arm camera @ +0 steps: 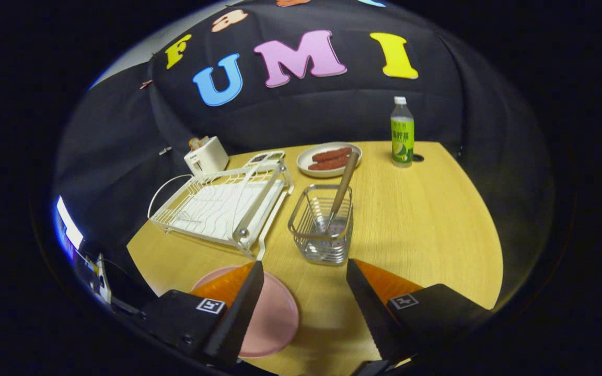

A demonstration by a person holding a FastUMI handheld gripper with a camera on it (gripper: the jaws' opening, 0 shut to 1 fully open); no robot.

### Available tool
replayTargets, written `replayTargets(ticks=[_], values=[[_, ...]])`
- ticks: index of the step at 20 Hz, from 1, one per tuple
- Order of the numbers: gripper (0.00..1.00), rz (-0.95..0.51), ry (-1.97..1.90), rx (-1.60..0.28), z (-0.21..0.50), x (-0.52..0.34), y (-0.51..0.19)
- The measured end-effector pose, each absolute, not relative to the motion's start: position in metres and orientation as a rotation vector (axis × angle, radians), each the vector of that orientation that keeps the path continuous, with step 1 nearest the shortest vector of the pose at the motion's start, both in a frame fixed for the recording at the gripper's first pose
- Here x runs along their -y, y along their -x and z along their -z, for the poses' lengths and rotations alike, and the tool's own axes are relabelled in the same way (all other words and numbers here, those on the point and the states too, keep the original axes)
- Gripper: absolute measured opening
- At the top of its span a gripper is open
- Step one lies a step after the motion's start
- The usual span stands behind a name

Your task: Take the plate from the dish rack, then take the spoon from the basket and place it into the plate.

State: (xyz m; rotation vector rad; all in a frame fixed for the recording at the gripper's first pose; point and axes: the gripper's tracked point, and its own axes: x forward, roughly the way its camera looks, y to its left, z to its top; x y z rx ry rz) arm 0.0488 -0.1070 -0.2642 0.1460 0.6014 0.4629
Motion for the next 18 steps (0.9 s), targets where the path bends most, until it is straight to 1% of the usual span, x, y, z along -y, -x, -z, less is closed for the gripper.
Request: replayTargets(ticks=[1,4,7,12,17,18], values=[[0.99,-0.459,-0.120,-0.559,0.253,0.108,-0.056],[0.98,-0.439,-0.083,-0.447,0.221,0.106,-0.081],[0.98,-0.399,-0.065,-0.396,0.207,0.106,-0.113],[0.98,-0.290,-0.111,-0.408,0.213,0.115,-0.173],[0.98,-0.227,-0.137,-0.474,0.246,0.120,-0.216],[0.96,-0.223,-0.139,-0.492,0.254,0.119,-0.221]])
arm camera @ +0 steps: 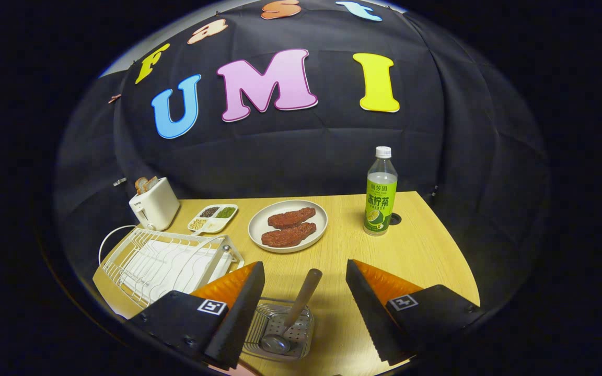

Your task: Take the plate from the dish rack, then take the spoon from the basket and place it into the plate.

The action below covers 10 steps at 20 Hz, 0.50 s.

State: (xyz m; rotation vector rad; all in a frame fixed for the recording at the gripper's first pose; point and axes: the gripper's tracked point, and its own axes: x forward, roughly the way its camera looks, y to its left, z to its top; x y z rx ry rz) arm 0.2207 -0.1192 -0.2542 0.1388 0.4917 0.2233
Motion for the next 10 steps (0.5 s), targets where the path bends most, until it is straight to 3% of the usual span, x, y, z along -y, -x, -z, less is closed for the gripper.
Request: replayTargets(ticks=[5,10], values=[[0.75,-0.207,-0.179,-0.586,0.284,0.114,-0.233],[0.47,-0.219,-0.217,-0.663,0.300,0.105,-0.237]])
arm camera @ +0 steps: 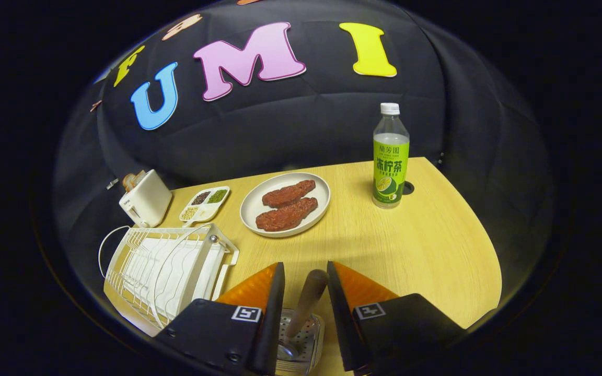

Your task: Take the plate from the dish rack, then take the spoon from the basket and place it into the plate.

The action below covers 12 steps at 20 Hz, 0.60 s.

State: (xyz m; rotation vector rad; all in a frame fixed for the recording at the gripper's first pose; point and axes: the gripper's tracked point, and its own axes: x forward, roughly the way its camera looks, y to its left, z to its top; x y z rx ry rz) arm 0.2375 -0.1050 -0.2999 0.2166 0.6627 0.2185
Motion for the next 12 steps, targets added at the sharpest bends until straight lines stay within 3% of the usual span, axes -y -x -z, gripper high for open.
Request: replayTargets(ticks=[3,12], values=[[0.29,-0.197,-0.224,-0.660,0.296,0.107,-0.241],[0.14,-0.237,-0.178,-0.618,0.269,0.093,-0.227]])
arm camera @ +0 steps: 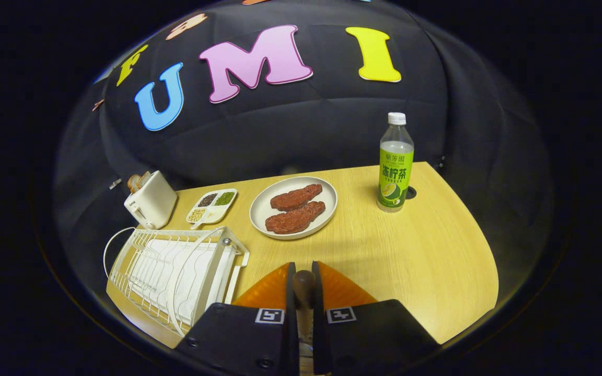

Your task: Take the plate from the dish rack, then take the spoon from the basket and place it into the plate.

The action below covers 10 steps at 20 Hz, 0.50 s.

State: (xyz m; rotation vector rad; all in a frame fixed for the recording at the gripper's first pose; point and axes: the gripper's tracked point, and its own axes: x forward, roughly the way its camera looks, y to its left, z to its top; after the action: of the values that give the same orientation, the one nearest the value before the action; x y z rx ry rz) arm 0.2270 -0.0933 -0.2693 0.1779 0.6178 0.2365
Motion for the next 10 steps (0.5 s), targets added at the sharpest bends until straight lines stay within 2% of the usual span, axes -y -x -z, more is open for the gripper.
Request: replayTargets(ticks=[5,10], values=[[0.14,-0.225,-0.166,-0.576,0.228,0.092,-0.210],[0.14,-0.112,-0.194,-0.486,0.160,0.110,-0.195]])
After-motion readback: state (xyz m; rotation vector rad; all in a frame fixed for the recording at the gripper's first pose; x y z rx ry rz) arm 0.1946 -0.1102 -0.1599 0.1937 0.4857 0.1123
